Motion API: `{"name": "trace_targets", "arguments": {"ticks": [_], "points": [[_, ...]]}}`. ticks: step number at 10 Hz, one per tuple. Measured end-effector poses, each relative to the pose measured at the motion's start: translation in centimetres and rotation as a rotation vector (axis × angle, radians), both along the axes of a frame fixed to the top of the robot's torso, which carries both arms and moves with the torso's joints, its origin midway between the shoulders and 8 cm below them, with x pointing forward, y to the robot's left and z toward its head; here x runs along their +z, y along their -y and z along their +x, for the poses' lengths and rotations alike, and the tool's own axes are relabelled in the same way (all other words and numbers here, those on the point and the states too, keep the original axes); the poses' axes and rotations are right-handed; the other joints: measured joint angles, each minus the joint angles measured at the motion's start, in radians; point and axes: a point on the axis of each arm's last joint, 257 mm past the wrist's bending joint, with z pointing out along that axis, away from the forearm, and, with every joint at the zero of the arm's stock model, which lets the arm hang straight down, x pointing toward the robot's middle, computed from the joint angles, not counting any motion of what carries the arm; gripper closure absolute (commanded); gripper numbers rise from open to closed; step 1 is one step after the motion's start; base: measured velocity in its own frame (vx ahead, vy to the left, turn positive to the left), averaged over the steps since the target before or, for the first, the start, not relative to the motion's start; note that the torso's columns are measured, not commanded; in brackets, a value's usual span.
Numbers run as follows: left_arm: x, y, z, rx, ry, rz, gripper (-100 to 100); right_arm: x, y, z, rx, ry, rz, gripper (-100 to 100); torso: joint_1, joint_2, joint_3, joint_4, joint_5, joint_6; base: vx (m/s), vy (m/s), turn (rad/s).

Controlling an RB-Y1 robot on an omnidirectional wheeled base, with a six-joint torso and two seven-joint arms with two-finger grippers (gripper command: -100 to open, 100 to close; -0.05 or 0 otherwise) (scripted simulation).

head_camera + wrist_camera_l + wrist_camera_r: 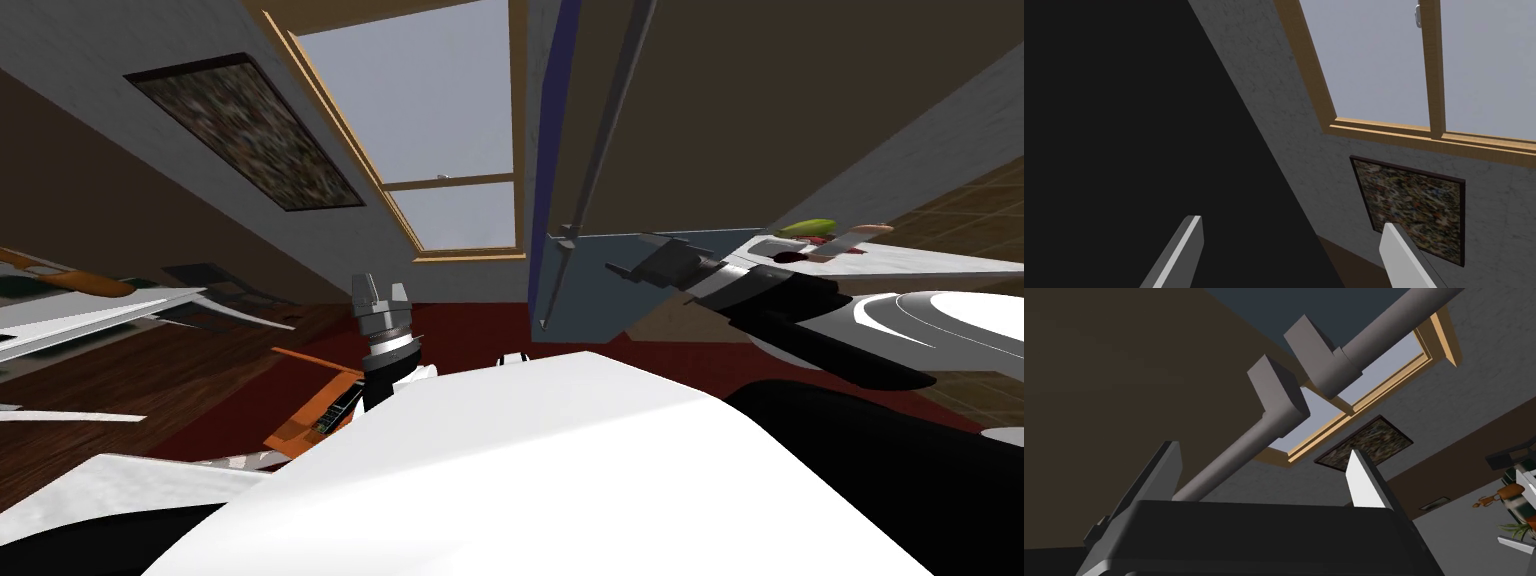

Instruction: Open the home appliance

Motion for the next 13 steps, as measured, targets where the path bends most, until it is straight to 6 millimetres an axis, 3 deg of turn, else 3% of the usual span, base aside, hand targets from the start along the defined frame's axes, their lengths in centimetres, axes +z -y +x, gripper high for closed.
{"name": "trace_targets", "arguments": {"ticks": [7,10,12,13], "points": [[0.0,0.0,0.0,0.0,0.0,0.0,0,1.3,6.0,1.0,-0.154,-0.021,-0.037,-100,0.003,-0.005,-0.004,-0.001,0.002,-0.006,0.168,0.178,-0.093],[0.0,0.0,0.0,0.0,0.0,0.0,0,1.8,7.5,1.0,-0.199,-0.028,-0.057,-100,0.018,-0.018,-0.015,-0.004,0.011,-0.017,0.071,0.099,-0.082],[0.0,0.0,0.0,0.0,0.0,0.0,0,1.1,8.7,0.6,-0.225,-0.04,-0.041,-100,0.006,-0.017,-0.014,-0.005,0.006,-0.013,0.009,-0.025,-0.016],[0.0,0.0,0.0,0.0,0.0,0.0,0,0.9,8.9,0.5,-0.229,-0.045,-0.038,100,0.002,-0.016,-0.013,-0.005,0.003,-0.01,-0.022,-0.002,-0.026]]}}
